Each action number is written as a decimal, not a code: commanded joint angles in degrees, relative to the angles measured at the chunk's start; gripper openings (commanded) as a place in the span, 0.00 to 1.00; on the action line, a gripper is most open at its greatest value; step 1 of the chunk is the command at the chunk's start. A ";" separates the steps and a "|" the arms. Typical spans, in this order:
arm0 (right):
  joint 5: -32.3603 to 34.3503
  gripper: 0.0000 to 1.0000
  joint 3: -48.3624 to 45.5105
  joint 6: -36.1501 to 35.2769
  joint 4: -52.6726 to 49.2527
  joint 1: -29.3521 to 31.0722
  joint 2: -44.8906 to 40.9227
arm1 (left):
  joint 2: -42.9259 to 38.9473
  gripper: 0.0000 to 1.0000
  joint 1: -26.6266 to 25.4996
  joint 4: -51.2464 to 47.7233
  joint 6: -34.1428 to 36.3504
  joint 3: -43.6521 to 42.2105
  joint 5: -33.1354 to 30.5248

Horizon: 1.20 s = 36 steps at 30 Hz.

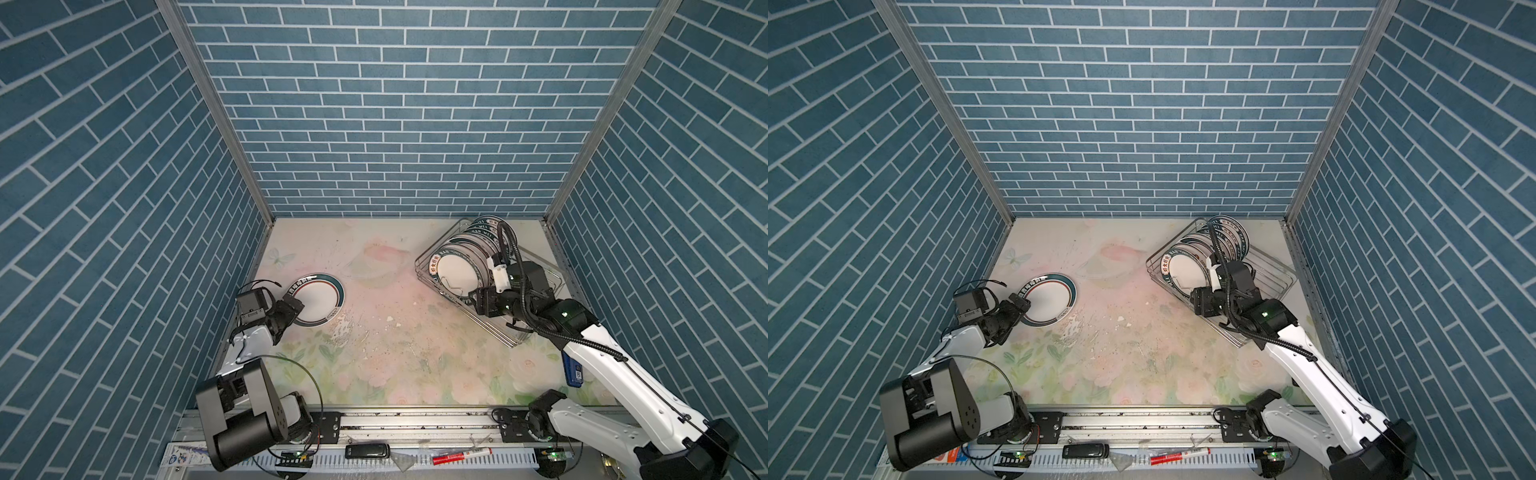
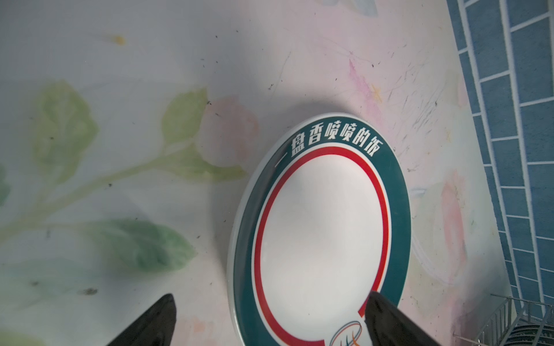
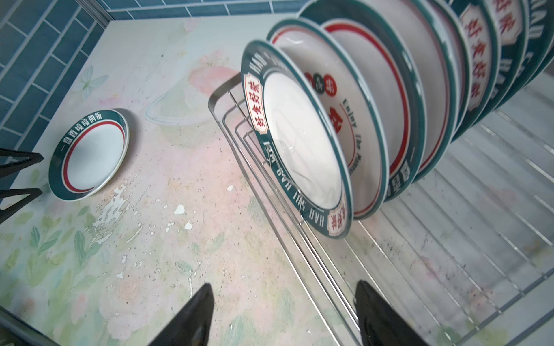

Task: Unload the plates from the dish rack
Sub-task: 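Raise the left gripper off the plate while the right gripper moves to the next plate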

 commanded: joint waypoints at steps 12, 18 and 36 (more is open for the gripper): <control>3.98 0.65 11.47 -14.47 1.45 -0.31 9.18 | -16.84 0.99 -4.09 -5.46 2.94 -2.26 0.87; 4.29 0.62 14.71 -15.02 2.27 -0.30 14.98 | -22.72 0.99 -10.24 -6.91 5.03 -1.52 1.36; 4.99 0.57 14.99 -15.44 4.54 -1.79 21.45 | -14.22 0.99 -39.87 -7.17 8.40 6.65 -11.41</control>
